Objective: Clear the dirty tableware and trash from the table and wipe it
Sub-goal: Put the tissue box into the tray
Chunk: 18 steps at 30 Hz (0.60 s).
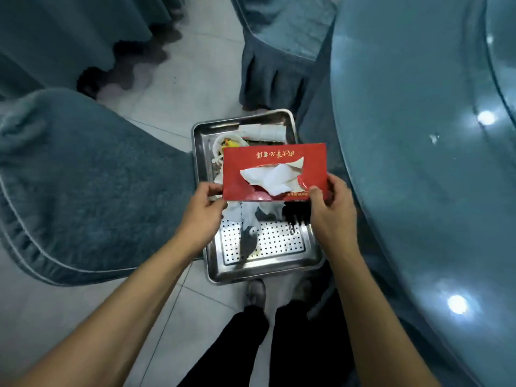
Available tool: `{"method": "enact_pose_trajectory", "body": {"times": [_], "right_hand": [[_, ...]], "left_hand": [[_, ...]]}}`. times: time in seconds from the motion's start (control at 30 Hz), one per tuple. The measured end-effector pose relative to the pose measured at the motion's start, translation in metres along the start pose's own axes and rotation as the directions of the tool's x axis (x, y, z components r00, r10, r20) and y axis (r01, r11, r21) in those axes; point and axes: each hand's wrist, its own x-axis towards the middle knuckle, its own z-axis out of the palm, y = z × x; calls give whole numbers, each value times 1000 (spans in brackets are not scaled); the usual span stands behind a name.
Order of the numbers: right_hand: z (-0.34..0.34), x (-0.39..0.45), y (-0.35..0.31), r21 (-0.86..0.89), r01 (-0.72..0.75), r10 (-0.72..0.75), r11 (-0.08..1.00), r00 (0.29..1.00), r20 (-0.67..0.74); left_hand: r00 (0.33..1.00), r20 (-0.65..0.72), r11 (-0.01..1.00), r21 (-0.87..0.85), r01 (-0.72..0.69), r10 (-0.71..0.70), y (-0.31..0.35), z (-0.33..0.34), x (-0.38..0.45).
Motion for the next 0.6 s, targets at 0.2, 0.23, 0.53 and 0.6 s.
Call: {"method": "enact_pose_trajectory", "body": {"times": [0.2,0.23,0.53,0.6], "right_hand": [[43,-10,79,-200,-113,140,973,983,123],[50,-9,92,-226,-121,155,967,979,136],[107,-2,197,-372,-184,287,910,926,245],[115,4,209,-420,-168,291,892,924,247]], "left_hand": [[978,41,978,48,203,-205,-101,12,2],[973,42,972,75,222,-226,-117,15,4],[918,72,900,238,364,-390,-234,47,24],[907,63,887,250,389,-415,-245,52,31]]}}
